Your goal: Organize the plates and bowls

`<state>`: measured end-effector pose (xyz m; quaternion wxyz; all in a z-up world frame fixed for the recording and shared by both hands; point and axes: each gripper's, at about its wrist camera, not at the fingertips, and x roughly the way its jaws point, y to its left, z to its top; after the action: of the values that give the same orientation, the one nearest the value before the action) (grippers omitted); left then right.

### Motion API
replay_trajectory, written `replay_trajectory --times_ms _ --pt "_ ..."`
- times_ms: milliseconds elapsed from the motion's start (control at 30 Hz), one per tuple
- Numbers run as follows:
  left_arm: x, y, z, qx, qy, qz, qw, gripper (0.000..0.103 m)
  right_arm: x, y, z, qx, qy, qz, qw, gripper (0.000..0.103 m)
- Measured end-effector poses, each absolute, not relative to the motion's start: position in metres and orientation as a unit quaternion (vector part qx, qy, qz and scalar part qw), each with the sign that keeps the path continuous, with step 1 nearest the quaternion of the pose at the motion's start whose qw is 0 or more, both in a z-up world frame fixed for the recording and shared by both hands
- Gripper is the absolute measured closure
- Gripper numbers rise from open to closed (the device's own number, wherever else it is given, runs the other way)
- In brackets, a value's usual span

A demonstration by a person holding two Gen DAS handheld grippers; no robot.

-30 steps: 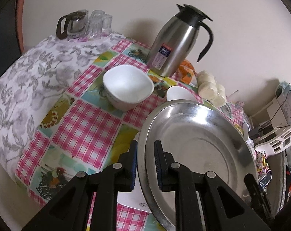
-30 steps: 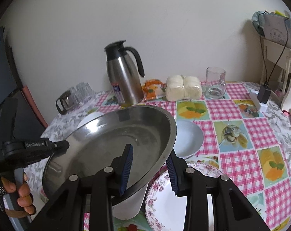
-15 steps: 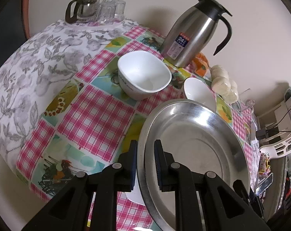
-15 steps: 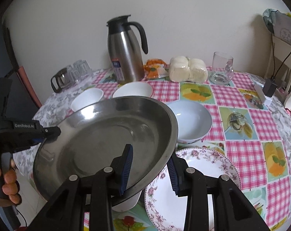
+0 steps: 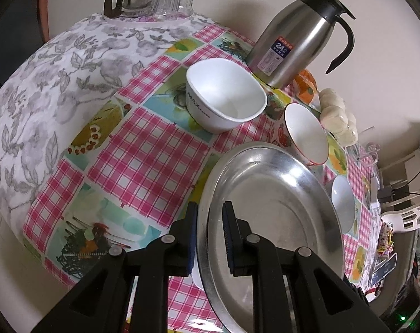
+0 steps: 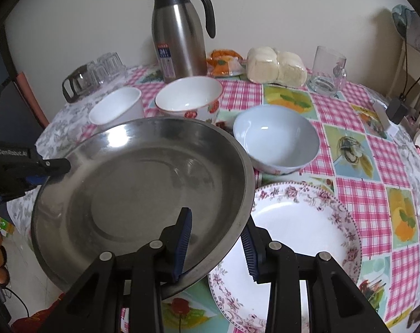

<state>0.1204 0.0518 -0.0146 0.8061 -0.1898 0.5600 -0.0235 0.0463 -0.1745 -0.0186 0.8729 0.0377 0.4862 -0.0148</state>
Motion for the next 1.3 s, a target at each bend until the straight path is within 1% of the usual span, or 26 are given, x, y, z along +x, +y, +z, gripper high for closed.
replay_trajectory --times_ms 367,733,1300 --pt "0.124 0.055 -0.031 -0.189 0.583 -0.007 0.79 0.087 0.049 -0.164 -0.037 0.009 0.522 -0.017 0.853 0.064" --pt "0.123 0.051 -0.052 -0.185 0.617 -0.006 0.765 0.086 0.05 -0.17 -0.048 0.03 0.553 -0.022 0.832 0.064" --pt "0.116 0.06 -0.044 -0.21 0.604 0.002 0.769 0.086 0.046 -0.177 -0.054 0.062 0.575 -0.03 0.815 0.064"
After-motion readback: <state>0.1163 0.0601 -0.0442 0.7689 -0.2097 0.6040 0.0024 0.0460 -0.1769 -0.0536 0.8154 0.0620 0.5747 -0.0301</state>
